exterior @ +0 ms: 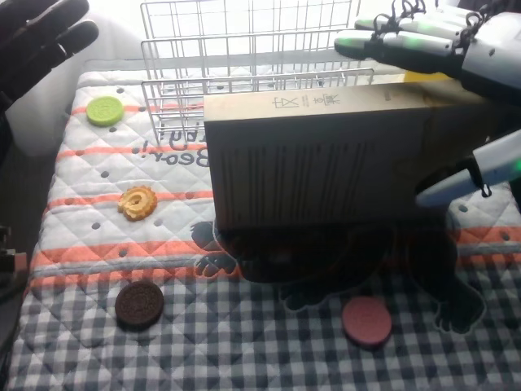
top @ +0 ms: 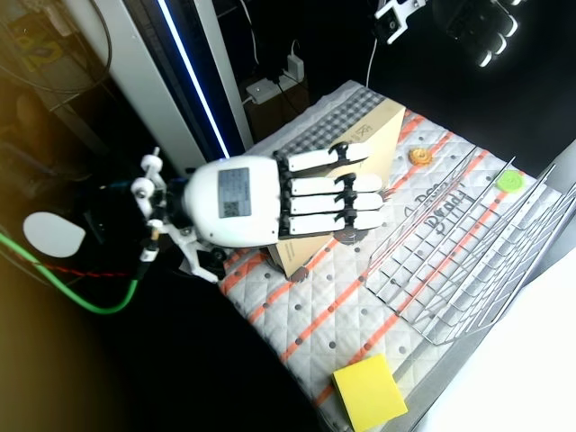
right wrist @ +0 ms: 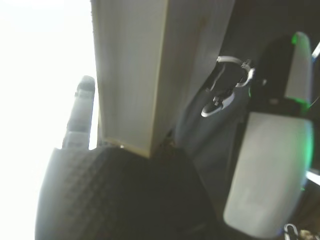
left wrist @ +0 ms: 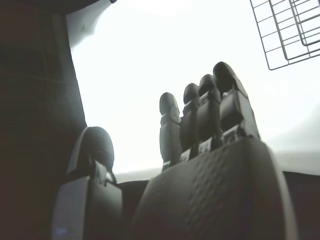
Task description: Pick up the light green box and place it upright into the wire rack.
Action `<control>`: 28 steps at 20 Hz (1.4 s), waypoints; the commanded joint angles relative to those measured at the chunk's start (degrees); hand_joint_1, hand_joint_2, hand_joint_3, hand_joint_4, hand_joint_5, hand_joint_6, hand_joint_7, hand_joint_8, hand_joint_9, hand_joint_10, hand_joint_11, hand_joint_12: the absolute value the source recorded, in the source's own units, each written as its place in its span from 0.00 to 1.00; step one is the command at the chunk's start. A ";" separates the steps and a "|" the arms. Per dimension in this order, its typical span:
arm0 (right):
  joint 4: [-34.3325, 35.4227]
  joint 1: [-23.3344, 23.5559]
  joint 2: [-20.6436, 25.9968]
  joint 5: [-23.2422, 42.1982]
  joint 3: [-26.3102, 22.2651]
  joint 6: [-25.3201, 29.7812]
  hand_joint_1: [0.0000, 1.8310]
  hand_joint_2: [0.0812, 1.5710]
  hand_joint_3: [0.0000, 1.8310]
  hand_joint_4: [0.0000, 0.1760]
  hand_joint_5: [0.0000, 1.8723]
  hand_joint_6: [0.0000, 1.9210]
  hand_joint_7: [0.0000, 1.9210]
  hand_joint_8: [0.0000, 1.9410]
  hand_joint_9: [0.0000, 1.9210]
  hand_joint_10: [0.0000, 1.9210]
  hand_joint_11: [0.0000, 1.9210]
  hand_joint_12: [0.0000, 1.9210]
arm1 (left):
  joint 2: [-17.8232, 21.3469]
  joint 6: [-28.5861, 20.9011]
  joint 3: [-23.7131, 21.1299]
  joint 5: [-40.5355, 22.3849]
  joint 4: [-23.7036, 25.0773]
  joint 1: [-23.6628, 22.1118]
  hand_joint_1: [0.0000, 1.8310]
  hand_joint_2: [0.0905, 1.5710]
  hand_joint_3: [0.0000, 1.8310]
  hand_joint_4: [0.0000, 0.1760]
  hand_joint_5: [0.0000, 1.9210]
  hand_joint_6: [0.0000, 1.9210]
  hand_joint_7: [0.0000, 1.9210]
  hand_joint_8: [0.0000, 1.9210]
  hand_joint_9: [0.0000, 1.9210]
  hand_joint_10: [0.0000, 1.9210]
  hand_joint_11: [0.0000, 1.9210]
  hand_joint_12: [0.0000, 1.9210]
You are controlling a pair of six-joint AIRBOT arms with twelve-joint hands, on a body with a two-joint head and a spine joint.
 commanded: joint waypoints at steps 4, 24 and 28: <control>1.99 0.85 -0.41 2.97 0.53 0.29 0.50 0.50 0.00 0.55 0.16 0.02 0.35 0.02 0.32 0.02 0.19 0.21 | -0.23 -0.38 0.31 -7.32 -1.23 -0.48 0.29 0.68 0.00 0.43 0.22 0.00 0.13 0.00 0.10 0.00 0.00 0.26; 6.49 2.89 -2.08 13.14 2.45 7.60 0.69 0.68 0.00 0.00 0.49 0.50 0.60 0.43 0.74 0.04 0.56 0.52 | -0.28 -0.38 0.22 -7.56 -1.80 1.04 0.26 0.70 0.00 0.34 0.23 0.00 0.14 0.00 0.10 0.00 0.00 0.26; 6.44 7.01 -2.45 12.87 4.14 7.39 0.70 0.64 0.00 0.00 0.56 0.37 0.69 0.28 0.79 0.03 0.60 0.48 | -0.37 -0.38 0.19 -7.53 -1.96 1.03 0.26 0.70 0.00 0.42 0.22 0.00 0.14 0.00 0.10 0.00 0.00 0.25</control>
